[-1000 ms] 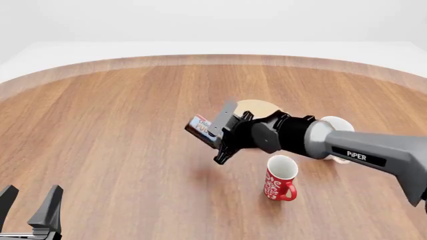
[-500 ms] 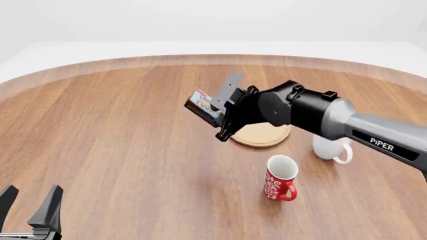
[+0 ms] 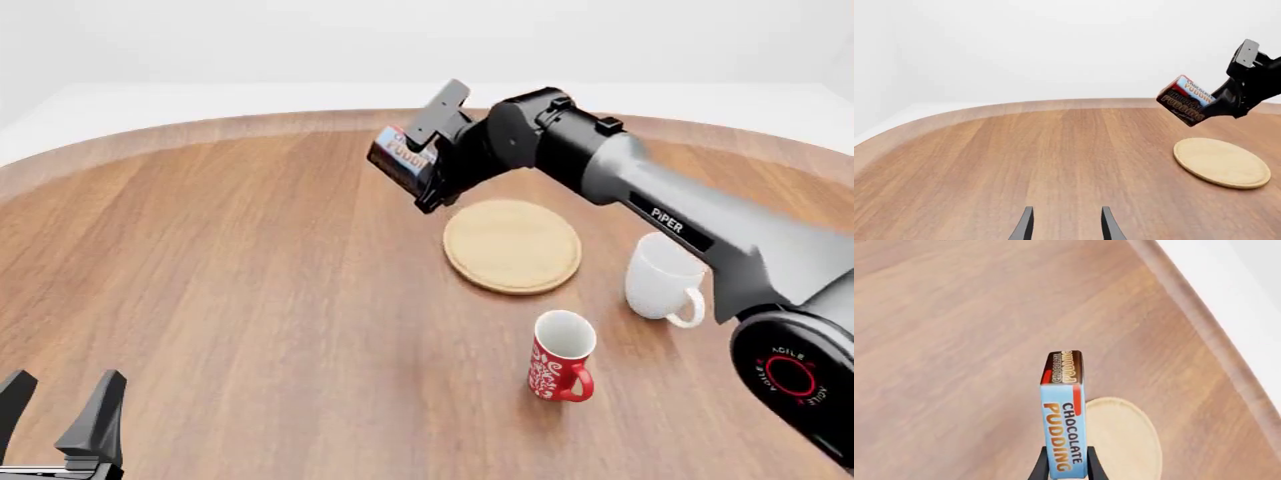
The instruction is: Put the chocolate pudding to the left of the plate.
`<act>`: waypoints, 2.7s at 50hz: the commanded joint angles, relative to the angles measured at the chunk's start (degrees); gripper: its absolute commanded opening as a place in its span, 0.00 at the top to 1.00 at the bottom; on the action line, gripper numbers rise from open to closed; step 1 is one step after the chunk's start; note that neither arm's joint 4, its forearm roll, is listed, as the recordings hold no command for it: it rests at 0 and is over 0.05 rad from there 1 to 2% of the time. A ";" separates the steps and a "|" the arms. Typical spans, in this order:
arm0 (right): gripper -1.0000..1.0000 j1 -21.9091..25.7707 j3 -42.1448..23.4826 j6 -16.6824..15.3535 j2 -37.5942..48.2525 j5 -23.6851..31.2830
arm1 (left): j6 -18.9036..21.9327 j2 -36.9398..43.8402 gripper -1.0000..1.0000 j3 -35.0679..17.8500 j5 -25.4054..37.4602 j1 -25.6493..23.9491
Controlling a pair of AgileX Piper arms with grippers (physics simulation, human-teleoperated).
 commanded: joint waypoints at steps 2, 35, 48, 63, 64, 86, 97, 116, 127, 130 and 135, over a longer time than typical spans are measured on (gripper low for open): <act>1.00 -0.46 -12.54 1.98 8.30 6.02 | 0.00 0.00 0.00 0.00 0.00 0.00; 1.00 -2.23 -55.42 1.97 36.70 27.54 | 0.00 0.00 0.00 0.00 0.00 0.00; 1.00 -2.56 -55.63 1.46 39.51 27.24 | 0.00 0.00 0.00 0.00 0.00 0.00; 1.00 -2.97 -55.68 0.83 41.70 27.12 | 0.00 0.00 0.00 0.00 0.00 0.00; 1.00 -2.95 -55.69 0.85 41.78 27.13 | 0.00 0.00 0.00 0.00 0.00 0.00; 1.00 -2.43 -55.63 0.32 43.40 29.01 | 0.00 0.00 0.00 0.00 0.00 0.00; 1.00 -2.49 -55.68 0.04 44.23 28.78 | 0.00 0.00 0.00 0.00 0.00 0.00; 0.00 -2.99 -55.61 0.09 43.62 29.34 | 0.00 0.00 0.00 0.00 0.00 0.00; 0.00 -2.71 -55.51 0.43 43.16 29.48 | 0.00 0.00 0.00 0.00 0.00 0.00; 0.00 -2.59 -55.48 0.54 43.02 29.50 | 0.00 0.00 0.00 0.00 0.00 0.00; 0.00 -2.52 -55.34 0.64 42.69 29.65 | 0.00 0.00 0.00 0.00 0.00 0.00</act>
